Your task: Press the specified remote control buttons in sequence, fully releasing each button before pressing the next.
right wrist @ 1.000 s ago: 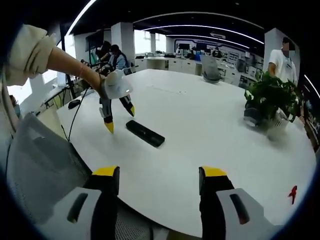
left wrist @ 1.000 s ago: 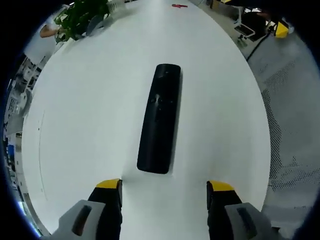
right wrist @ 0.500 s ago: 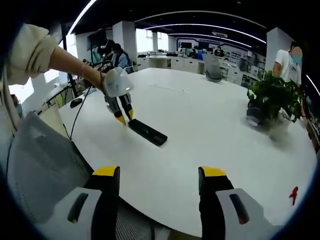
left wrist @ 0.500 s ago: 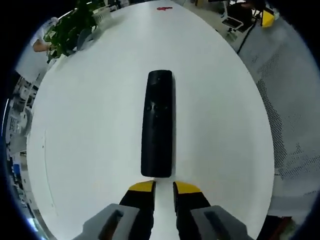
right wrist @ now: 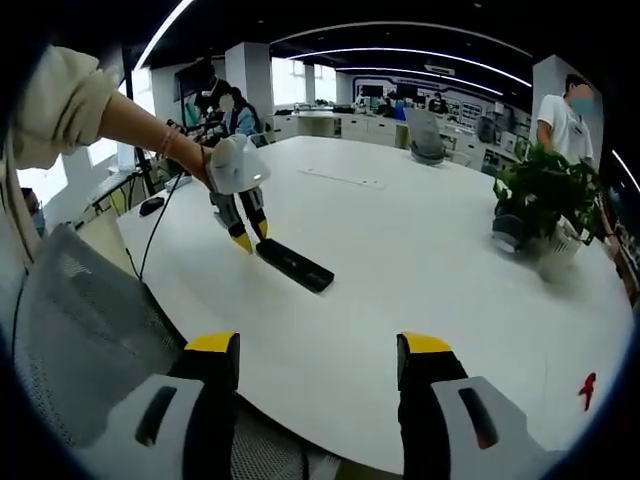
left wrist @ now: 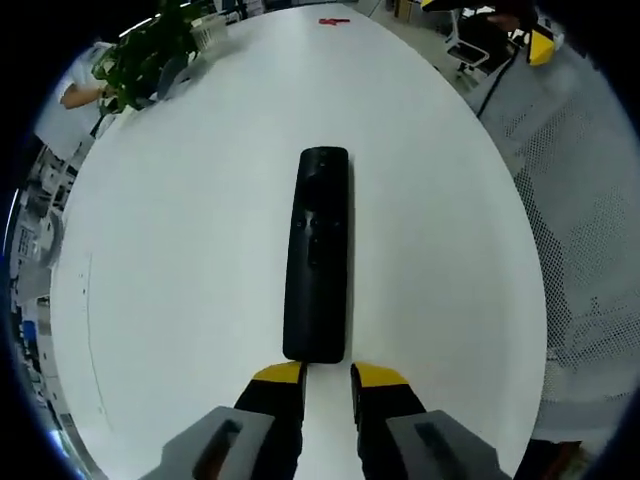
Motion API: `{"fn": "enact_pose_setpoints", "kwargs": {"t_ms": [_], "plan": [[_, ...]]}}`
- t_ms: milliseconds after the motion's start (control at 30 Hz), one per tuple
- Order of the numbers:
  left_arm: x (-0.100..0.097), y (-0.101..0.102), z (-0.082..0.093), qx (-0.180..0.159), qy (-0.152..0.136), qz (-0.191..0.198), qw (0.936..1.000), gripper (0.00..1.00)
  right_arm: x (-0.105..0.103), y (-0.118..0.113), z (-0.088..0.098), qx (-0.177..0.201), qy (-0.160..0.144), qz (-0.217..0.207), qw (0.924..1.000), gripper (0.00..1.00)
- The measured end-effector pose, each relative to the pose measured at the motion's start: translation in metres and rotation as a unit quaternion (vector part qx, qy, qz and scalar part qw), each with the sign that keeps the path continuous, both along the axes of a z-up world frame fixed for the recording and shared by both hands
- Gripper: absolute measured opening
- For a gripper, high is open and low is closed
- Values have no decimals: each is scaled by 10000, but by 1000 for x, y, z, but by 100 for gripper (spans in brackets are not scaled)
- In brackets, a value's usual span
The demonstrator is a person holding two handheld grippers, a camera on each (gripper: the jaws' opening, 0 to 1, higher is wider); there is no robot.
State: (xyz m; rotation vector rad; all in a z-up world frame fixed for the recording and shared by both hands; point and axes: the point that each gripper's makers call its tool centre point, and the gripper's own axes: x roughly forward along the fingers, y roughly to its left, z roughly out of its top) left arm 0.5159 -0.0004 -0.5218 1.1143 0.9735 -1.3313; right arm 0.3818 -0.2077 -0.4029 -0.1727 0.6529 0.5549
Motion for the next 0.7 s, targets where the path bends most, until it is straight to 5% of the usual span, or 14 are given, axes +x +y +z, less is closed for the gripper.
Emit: {"fn": "enact_pose_setpoints", "kwargs": {"t_ms": [267, 700], "plan": [[3, -14, 6, -302, -31, 153, 9994, 32, 0, 0, 0, 5, 4, -4, 10000, 66], [3, -21, 5, -250, -46, -14, 9997, 25, 0, 1, 0, 29, 16, 3, 10000, 66]]}}
